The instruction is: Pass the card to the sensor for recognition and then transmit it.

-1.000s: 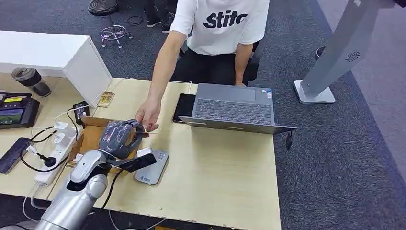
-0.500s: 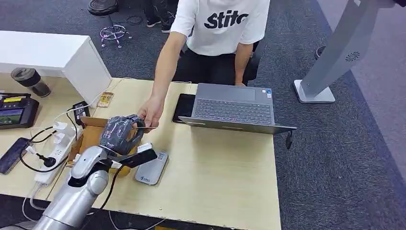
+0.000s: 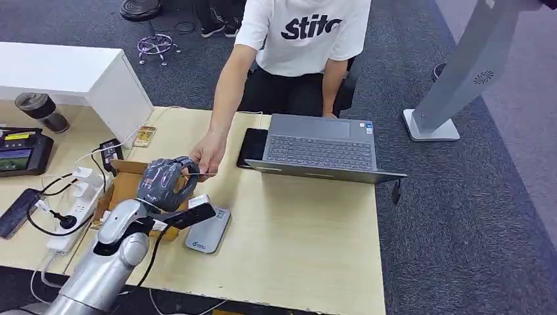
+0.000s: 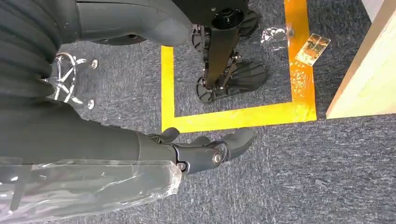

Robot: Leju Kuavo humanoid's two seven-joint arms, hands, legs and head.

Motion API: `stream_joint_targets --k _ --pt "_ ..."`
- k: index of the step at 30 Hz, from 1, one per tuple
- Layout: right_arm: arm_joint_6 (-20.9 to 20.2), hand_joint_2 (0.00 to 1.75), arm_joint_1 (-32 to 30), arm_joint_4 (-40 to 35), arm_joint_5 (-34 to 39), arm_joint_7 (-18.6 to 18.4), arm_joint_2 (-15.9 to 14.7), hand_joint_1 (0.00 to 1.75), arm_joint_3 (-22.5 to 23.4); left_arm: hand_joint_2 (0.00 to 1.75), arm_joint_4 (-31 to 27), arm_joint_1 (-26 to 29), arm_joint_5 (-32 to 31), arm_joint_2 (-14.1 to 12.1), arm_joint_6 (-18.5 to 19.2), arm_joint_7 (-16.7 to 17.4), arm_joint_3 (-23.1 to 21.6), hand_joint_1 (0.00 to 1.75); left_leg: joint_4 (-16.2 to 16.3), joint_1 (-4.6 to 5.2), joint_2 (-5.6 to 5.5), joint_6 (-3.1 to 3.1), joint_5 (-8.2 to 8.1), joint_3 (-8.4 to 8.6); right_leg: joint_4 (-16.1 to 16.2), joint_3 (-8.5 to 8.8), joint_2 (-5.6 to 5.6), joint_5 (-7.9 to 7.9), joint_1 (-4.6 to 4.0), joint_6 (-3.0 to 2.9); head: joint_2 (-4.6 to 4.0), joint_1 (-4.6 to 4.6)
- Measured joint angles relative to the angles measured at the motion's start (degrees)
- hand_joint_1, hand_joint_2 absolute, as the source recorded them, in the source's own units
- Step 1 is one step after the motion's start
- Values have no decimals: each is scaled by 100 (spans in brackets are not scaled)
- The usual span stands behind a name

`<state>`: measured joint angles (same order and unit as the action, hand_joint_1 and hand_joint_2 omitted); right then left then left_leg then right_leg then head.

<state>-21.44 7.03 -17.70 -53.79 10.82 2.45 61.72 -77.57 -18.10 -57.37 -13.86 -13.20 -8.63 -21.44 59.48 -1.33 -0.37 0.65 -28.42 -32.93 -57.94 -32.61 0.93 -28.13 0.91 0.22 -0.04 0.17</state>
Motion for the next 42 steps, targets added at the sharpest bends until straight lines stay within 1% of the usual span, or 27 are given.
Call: stream_joint_targets --k 7,18,19,20,22,24,26,29,35,42 --pt "0 175 -2 0 13 0 0 0 0 175 0 -1 230 46 -201 0 0 175 0 0 0 0 0 -1 0 -1 0 0 0 0 0 -2" --pt "0 175 -6 0 13 0 0 0 0 175 0 -5 240 85 -221 0 0 175 0 0 1 0 0 -1 0 -1 1 0 0 0 0 0" --pt "0 175 -6 0 13 0 0 0 0 175 0 -5 240 85 -221 0 0 5 0 0 1 0 0 -1 0 -1 1 0 0 0 0 0" --pt "0 175 -5 0 13 0 0 0 0 175 0 -5 268 85 -221 0 0 0 0 0 0 0 0 -1 0 -1 1 0 0 0 0 0" --pt "0 175 -9 2 42 2 0 0 0 175 -20 8 541 112 -249 -22 2 0 0 0 -1 0 0 -2 0 -1 -1 0 0 0 0 0" --pt "0 175 -22 2 107 22 0 0 2 175 -92 29 956 185 -319 -24 44 0 0 0 -3 0 0 -5 0 -1 -3 -1 0 1 0 0" --pt "0 175 -33 7 136 28 0 0 2 175 -171 40 1201 267 -345 -24 101 0 0 0 -4 0 0 -6 0 0 -4 -1 0 1 0 0" --pt "0 175 -75 20 142 37 0 0 2 175 -354 93 1600 385 -461 -55 309 0 0 0 -3 0 0 -6 0 0 -4 -1 0 1 0 0" --pt "0 175 -111 24 140 37 0 0 2 175 -520 133 1652 446 -570 -111 616 0 0 0 -4 0 0 -5 0 -1 -4 -1 0 1 0 -2" --pt "0 175 -114 24 140 37 0 0 2 175 -525 147 1609 461 -597 -136 643 0 0 0 -4 0 0 -5 0 -1 -4 -1 0 1 0 0"
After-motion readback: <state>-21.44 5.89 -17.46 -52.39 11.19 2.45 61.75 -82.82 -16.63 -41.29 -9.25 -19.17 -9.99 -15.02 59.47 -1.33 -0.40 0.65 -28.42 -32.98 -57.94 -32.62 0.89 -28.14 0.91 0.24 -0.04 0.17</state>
